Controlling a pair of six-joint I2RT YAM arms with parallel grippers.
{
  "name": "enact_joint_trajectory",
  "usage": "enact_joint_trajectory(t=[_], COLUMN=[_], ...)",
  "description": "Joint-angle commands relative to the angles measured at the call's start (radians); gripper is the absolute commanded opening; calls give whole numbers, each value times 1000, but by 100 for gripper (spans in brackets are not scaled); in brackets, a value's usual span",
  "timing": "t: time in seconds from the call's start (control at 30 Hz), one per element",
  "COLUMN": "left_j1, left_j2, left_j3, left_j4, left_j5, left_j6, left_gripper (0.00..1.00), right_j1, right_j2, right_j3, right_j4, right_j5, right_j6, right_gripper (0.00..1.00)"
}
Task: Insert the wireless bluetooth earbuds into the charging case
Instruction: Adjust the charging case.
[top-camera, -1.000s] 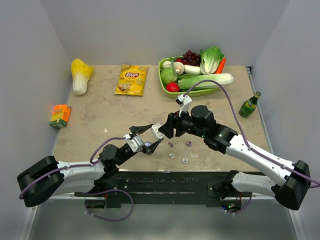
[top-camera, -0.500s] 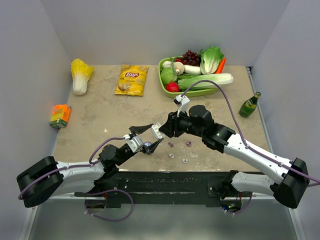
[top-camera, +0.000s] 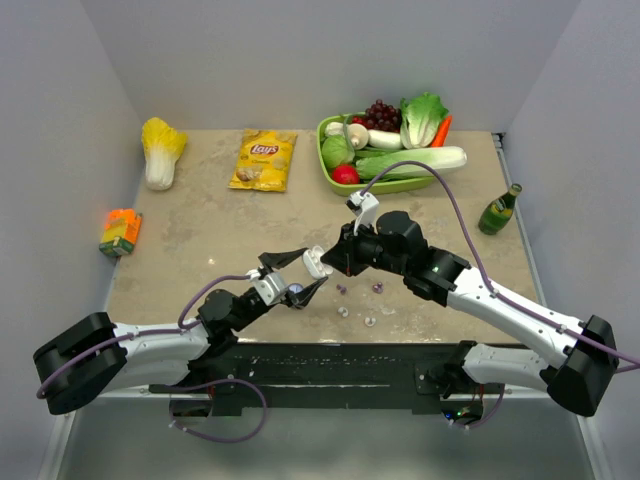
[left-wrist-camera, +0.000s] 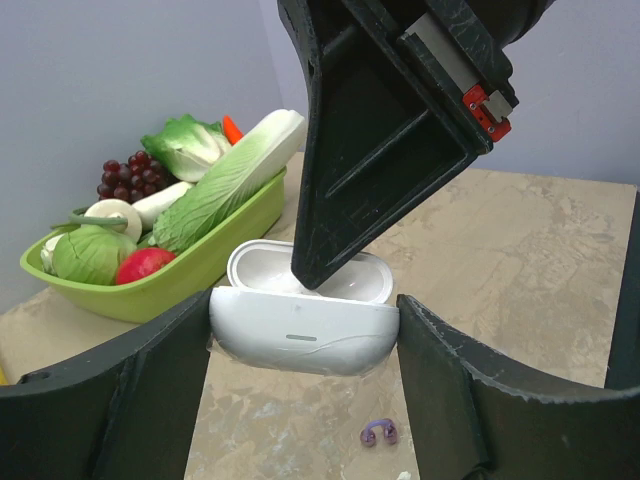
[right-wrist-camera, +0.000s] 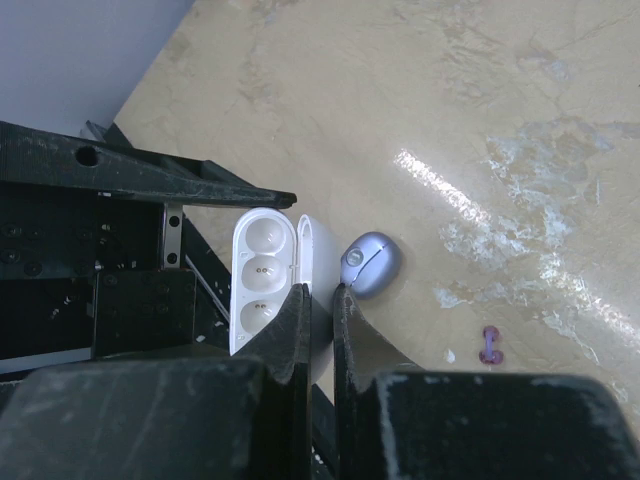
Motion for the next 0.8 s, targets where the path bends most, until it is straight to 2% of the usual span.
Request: enact_joint_trajectory(t=[0.0, 0.03, 0.1, 0.13, 0.2, 0.23, 0.43, 0.53, 0.67, 0.77], left_j1=[-5, -5, -3, -5, -6, -5, -5, 0, 35, 62], left_j2=[-1, 2, 8, 16, 22, 27, 34, 8, -41, -53], left_j3=[42, 56, 99, 111, 142, 151, 220, 239, 210, 191], left_j4=[3, -70, -136, -190, -230, -259, -386, -445, -441, -376], left_j5=[-6, -4, -6, -6, -4, -4, -4, 20, 208, 356], left_j6=[-30, -52, -70, -86, -104, -109, -133, -204, -311, -392], left_gripper=[25, 37, 49, 69, 86, 100, 100, 100, 100, 96], right_j1=[-3, -3, -3, -3, -3, -3, -1, -1, 5, 5], right_j2=[-56, -65, -90, -97, -103, -113, -162, -217, -347, -340], right_j3=[51, 66, 83, 101, 123, 132, 97, 50, -58, -8], right_j4=[-45, -53, -89, -102, -140, -148, -117, -65, 74, -26], right_j5=[90, 97, 114, 114, 117, 115, 123, 141, 123, 54], right_j6=[-86, -100, -146, -163, -198, -204, -223, -275, -361, -439], right_gripper=[0, 0, 0, 0, 0, 0, 0, 0, 0, 0])
